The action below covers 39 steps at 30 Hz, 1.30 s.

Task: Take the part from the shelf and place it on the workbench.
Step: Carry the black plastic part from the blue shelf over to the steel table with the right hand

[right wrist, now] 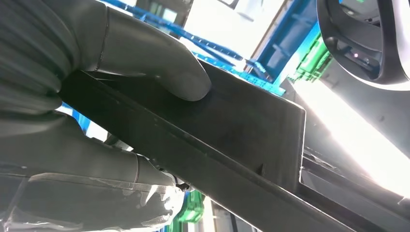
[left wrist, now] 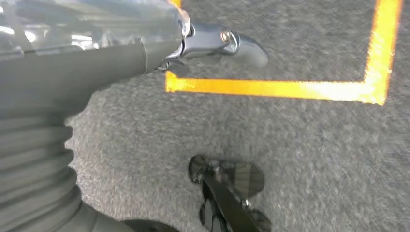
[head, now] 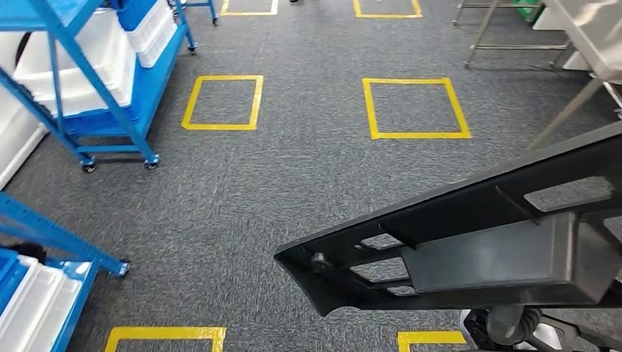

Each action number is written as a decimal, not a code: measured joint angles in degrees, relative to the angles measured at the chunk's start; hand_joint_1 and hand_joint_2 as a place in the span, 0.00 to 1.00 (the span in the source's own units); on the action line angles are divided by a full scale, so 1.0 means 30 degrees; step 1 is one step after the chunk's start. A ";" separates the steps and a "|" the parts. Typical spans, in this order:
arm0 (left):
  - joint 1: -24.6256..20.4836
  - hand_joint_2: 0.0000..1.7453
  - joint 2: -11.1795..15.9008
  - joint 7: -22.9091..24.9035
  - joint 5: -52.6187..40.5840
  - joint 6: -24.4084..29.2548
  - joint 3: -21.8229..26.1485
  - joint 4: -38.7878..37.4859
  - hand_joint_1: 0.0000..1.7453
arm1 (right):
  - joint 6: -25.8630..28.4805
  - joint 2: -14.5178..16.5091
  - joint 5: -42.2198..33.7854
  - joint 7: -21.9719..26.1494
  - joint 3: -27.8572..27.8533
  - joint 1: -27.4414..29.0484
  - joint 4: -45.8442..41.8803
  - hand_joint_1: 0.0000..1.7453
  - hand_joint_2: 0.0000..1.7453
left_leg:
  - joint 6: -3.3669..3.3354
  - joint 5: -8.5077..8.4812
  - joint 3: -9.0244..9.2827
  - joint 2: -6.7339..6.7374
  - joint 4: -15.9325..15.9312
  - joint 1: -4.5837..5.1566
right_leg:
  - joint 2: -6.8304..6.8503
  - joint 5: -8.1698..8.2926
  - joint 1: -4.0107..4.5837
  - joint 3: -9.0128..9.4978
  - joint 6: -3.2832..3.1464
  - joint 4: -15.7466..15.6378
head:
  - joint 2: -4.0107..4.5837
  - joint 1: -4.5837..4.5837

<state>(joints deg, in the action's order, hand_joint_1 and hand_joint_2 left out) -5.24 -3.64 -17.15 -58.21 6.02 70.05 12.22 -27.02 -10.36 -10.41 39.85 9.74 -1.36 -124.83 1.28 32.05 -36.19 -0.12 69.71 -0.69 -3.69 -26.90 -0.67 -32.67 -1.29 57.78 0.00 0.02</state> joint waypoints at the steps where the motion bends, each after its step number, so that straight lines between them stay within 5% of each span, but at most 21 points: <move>1: -0.0001 1.00 0.0002 -0.0029 0.0018 -0.0029 0.0002 0.0000 0.00 | -0.0075 0.0000 0.0077 0.0000 0.0002 0.0008 0.0000 1.00 1.00 | -0.0026 -0.0751 0.0516 -0.0433 -0.1323 -0.0059 | -0.0255 -0.0033 -0.0020 0.0013 0.0053 0.0034 | 0.0000 0.0007; 4: 0.0037 1.00 0.0000 -0.0043 0.0091 -0.0111 0.0013 0.0000 0.00 | -0.0191 0.0000 0.0392 0.0000 0.0047 0.0048 -0.0007 1.00 1.00 | -0.0108 -0.1489 0.1445 -0.1607 -0.3660 -0.0175 | -0.0977 -0.0061 -0.0049 -0.0216 0.0367 0.0229 | 0.0000 0.0006; 6: 0.0025 1.00 -0.0011 0.0013 0.0131 -0.0135 0.0016 0.0000 0.00 | -0.0045 0.0005 0.0665 0.0000 0.0149 0.0123 -0.0027 1.00 1.00 | -0.0287 -0.1454 0.1513 -0.1317 -0.3831 -0.0128 | -0.1365 0.0034 -0.0135 -0.0394 0.0640 0.0213 | 0.0000 0.0002; 8: -0.0003 1.00 -0.0025 0.0015 0.0138 -0.0206 0.0016 0.0000 0.00 | 0.0257 0.0018 0.1064 0.0002 0.0343 0.0181 -0.0124 1.00 1.00 | -0.0564 -0.1583 0.1584 -0.0845 -0.4044 -0.0121 | -0.0679 -0.0283 -0.0125 -0.0651 0.0811 0.0669 | 0.0000 -0.0055; 10: 0.0030 1.00 -0.0031 -0.0005 0.0104 -0.0288 0.0016 0.0000 0.00 | 0.0660 0.0047 0.1568 0.0005 0.0723 0.0248 -0.0324 1.00 1.00 | -0.0771 -0.1633 0.1632 -0.0313 -0.4169 -0.0065 | 0.0561 -0.1347 -0.0071 -0.1531 0.0914 0.2559 | 0.0000 -0.0131; 12: 0.0114 1.00 -0.0035 0.0011 0.0029 -0.0308 0.0020 0.0000 0.00 | 0.1176 0.0086 0.2016 0.0005 0.1249 0.0354 -0.0519 1.00 1.00 | -0.0855 -0.1590 0.1632 0.0251 -0.4167 0.0020 | 0.1012 -0.2352 -0.0085 -0.2699 0.1009 0.5005 | 0.0000 -0.0157; 13: 0.0136 1.00 -0.0040 0.0038 -0.0031 -0.0308 0.0018 0.0000 0.00 | 0.1486 0.0100 0.2207 0.0003 0.1535 0.0394 -0.0592 1.00 1.00 | -0.0866 -0.1564 0.1640 0.0531 -0.4164 0.0049 | 0.1072 -0.2423 -0.0092 -0.2961 0.1029 0.5575 | 0.0000 -0.0155; 15: 0.0119 1.00 -0.0071 0.0120 -0.0159 -0.0313 0.0009 0.0000 0.00 | 0.2209 0.0109 0.2530 0.0002 0.2124 0.0345 -0.0708 1.00 1.00 | -0.0829 -0.1507 0.1693 0.1015 -0.4158 0.0073 | 0.1249 -0.1535 -0.0075 -0.2288 0.0991 0.4351 | 0.0000 -0.0157; 17: 0.0072 1.00 -0.0106 0.0257 -0.0295 -0.0333 -0.0007 0.0000 0.00 | 0.3045 0.0109 0.2799 0.0002 0.2726 0.0122 -0.0823 1.00 1.00 | -0.0715 -0.1415 0.1798 0.1395 -0.4138 0.0126 | 0.2022 -0.0450 0.0076 -0.0791 0.0812 0.1580 | 0.0000 -0.0158; 19: 0.0045 1.00 -0.0117 0.0412 -0.0392 -0.0353 -0.0016 0.0000 0.00 | 0.3846 0.0109 0.3168 0.0003 0.3297 -0.0055 -0.0993 1.00 1.00 | -0.0545 -0.1325 0.1874 0.1693 -0.4108 0.0196 | 0.2543 -0.0131 0.0273 -0.0070 0.0588 0.0160 | 0.0000 -0.0151; 21: 0.0018 1.00 -0.0118 0.0557 -0.0483 -0.0359 -0.0024 0.0000 0.00 | 0.4498 0.0102 0.3598 0.0003 0.3851 -0.0081 -0.1182 1.00 1.00 | -0.0363 -0.1264 0.1952 0.2022 -0.4126 0.0218 | 0.2230 -0.0125 0.0320 -0.0106 0.0413 0.0050 | 0.0000 -0.0138; 23: -0.0029 1.00 -0.0118 0.0706 -0.0584 -0.0364 -0.0042 0.0000 0.00 | 0.5072 0.0087 0.3847 0.0005 0.4433 -0.0167 -0.1313 1.00 1.00 | -0.0165 -0.0940 0.1906 0.1682 -0.3816 0.0150 | 0.1838 -0.0022 0.0226 -0.0071 0.0229 -0.0094 | 0.0000 -0.0129; 25: -0.0043 1.00 -0.0120 0.0910 -0.0676 -0.0380 -0.0069 -0.0004 0.00 | 0.5529 0.0076 0.3858 0.0005 0.5010 -0.0491 -0.1343 1.00 1.00 | -0.0014 0.0104 0.1138 0.0730 -0.2064 0.0052 | 0.1437 0.0079 0.0136 -0.0038 0.0051 -0.0197 | 0.0000 -0.0106; 27: -0.0010 1.00 -0.0128 0.1158 -0.0774 -0.0389 -0.0113 -0.0011 0.00 | 0.5819 0.0073 0.3792 0.0000 0.5478 -0.0800 -0.1291 1.00 1.00 | 0.0067 0.1207 -0.0156 0.0257 0.0597 0.0020 | 0.0968 0.0109 0.0140 -0.0061 -0.0032 -0.0186 | 0.0000 -0.0086; 29: -0.0002 1.00 -0.0129 0.1330 -0.0845 -0.0381 -0.0153 -0.0013 0.00 | 0.5985 0.0071 0.3757 -0.0002 0.5828 -0.0907 -0.1244 1.00 1.00 | 0.0095 0.1039 -0.0683 0.0185 0.1445 0.0011 | 0.0462 0.0109 0.0148 -0.0039 -0.0033 -0.0154 | 0.0000 -0.0080; 32: -0.0024 1.00 -0.0113 0.1397 -0.0865 -0.0364 -0.0184 -0.0011 0.00 | 0.6045 0.0066 0.3734 -0.0002 0.6164 -0.1101 -0.1222 1.00 1.00 | 0.0061 -0.0992 0.0664 -0.0541 -0.1839 -0.0101 | -0.0290 0.0030 0.0122 -0.0014 0.0106 0.0003 | 0.0000 -0.0069; 35: -0.0021 1.00 -0.0109 0.1430 -0.0918 -0.0339 -0.0233 -0.0015 0.00 | 0.6162 0.0062 0.3805 -0.0006 0.6362 -0.1246 -0.1213 1.00 1.00 | -0.0125 -0.1396 0.1420 -0.1306 -0.3640 -0.0171 | -0.0961 0.0046 0.0102 -0.0299 0.0439 0.0202 | 0.0000 -0.0066; 37: -0.0054 1.00 -0.0119 0.1457 -0.0975 -0.0313 -0.0317 -0.0015 0.00 | 0.6431 0.0047 0.4013 -0.0002 0.6524 -0.1250 -0.1211 1.00 1.00 | -0.0365 -0.1474 0.1437 -0.0924 -0.3770 -0.0141 | -0.1168 0.0094 0.0025 -0.0446 0.0654 0.0226 | 0.0000 -0.0064; 39: -0.0102 1.00 -0.0129 0.1463 -0.1000 -0.0308 -0.0388 -0.0015 0.00 | 0.6729 0.0022 0.4288 -0.0002 0.6731 -0.1297 -0.1226 1.00 1.00 | -0.0631 -0.1586 0.1474 -0.0483 -0.3933 -0.0143 | -0.0400 -0.0401 0.0051 -0.0805 0.0808 0.0947 | 0.0000 -0.0153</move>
<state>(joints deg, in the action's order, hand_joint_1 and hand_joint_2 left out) -5.54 -4.03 -12.76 -61.21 5.09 68.89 12.17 -6.83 -10.29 2.46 39.85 29.94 -5.25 -128.50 -0.61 27.29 -31.77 -1.57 57.91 -1.12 -4.89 -28.10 -0.52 -35.09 1.13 60.62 0.00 -0.44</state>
